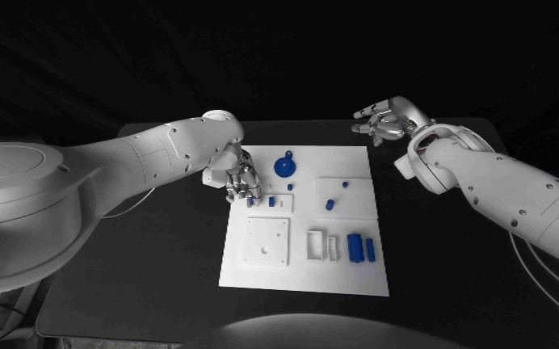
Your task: Assemble the parts on the task board
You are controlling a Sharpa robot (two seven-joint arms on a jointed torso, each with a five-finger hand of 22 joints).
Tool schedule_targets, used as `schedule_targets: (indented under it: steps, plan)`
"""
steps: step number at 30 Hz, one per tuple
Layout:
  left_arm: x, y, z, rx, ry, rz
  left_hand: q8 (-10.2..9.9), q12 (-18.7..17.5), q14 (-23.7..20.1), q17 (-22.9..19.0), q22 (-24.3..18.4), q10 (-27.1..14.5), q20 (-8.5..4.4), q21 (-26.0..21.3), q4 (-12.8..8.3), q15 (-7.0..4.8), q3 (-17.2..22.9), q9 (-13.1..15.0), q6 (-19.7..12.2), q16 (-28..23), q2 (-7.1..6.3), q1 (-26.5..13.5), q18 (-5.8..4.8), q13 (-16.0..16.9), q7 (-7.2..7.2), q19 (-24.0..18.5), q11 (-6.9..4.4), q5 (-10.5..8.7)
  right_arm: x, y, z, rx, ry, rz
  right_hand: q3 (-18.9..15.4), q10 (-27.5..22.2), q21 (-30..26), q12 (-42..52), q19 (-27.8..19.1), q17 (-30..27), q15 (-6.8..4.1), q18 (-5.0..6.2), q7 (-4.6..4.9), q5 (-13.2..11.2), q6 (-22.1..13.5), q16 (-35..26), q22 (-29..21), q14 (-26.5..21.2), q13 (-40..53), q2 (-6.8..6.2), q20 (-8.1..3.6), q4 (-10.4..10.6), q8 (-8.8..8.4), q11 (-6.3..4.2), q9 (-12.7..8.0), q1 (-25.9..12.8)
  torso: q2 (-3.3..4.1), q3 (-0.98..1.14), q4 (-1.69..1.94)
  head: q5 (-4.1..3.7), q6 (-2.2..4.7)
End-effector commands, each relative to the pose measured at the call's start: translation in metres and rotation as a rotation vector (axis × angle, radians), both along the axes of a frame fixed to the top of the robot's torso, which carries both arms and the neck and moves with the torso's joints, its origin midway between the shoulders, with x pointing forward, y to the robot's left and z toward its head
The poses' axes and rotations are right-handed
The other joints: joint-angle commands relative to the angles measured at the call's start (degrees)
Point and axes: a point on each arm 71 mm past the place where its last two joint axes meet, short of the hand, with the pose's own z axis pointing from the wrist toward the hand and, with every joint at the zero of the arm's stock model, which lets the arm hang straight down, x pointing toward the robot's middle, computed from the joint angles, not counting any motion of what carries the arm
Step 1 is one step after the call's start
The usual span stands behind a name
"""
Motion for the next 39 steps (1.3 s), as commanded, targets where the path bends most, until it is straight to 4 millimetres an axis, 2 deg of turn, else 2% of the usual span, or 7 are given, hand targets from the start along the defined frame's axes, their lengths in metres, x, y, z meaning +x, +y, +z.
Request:
schedule_targets:
  steps: [1,11,22,39]
  plan:
    - [-0.0047,-0.0037,-0.0037,-0.048,0.051,0.0,0.05,-0.19,0.64,0.45,1.08,0.5,-0.16,0.47,-3.45,-0.03,5.21,0.68,6.11,0.45,-0.24,-0.97,-0.5,0.14,-5.44,0.26,-0.22,1.15,-0.0002,0.0005,-0.0006,-0.008,0.003,0.008,0.2,-0.36,-0.12,-0.11,0.26,-0.06,-0.02,0.54,0.3,0.45,-0.07,0.08,0.94,-0.35,-0.08,-0.34,0.01,-0.11,-0.19,0.0,-0.03,-0.17,0.05,0.02,0.03,-0.1,-0.14]
    - [-0.0051,-0.0086,-0.0036,-0.055,0.064,-0.01,-0.63,-0.44,0.81,0.99,1.06,0.7,-0.17,0.81,-3.51,-0.06,6.21,1.51,6.53,0.42,-0.66,-1.09,-0.51,0.44,-5.43,0.11,-0.25,0.99,-0.0002,0.0011,-0.0011,-0.009,0.005,0.009,0.51,-0.35,-0.02,-0.13,0.21,-0.03,-0.03,0.52,0.29,0.57,-0.07,0.09,0.92,-0.36,-0.09,-0.22,0.0,-0.69,-0.2,-0.02,-0.03,-0.65,-0.05,-0.08,0.01,0.0,-0.19]
    - [-0.0015,-0.0083,-0.0029,-0.02,0.011,-0.015,-0.85,-0.54,0.92,1.11,1.03,0.7,-0.21,0.93,-3.41,-0.11,6.48,1.93,6.54,0.34,-0.7,-1.07,-0.49,0.62,-5.43,0.15,-0.29,0.31,-0.0001,0.0019,-0.0013,-0.009,0.005,0.01,0.54,-0.36,0.04,-0.14,0.19,-0.03,-0.03,0.54,0.3,0.83,-0.06,0.08,0.93,-0.34,-0.09,-0.16,0.01,-0.83,-0.19,-0.02,-0.03,-0.77,-0.03,-0.11,0.05,-0.07,-0.11]
    - [0.0026,-0.0095,-0.0018,0.072,-0.07,-0.063,-1.14,-0.76,1.07,1.02,0.98,0.85,-0.23,0.87,-3.3,-0.12,6.29,2.34,6.53,-0.01,-0.63,-0.96,-0.48,0.73,-5.43,0.26,-0.28,-0.29,-0.0003,0.0028,-0.0012,-0.008,0.005,0.012,0.54,-0.36,0.04,-0.14,0.19,-0.03,-0.03,0.54,0.3,0.83,-0.06,0.08,0.93,-0.34,-0.09,-0.16,0.01,-0.83,-0.19,-0.02,-0.03,-0.77,-0.07,-0.02,0.03,0.09,-0.09]
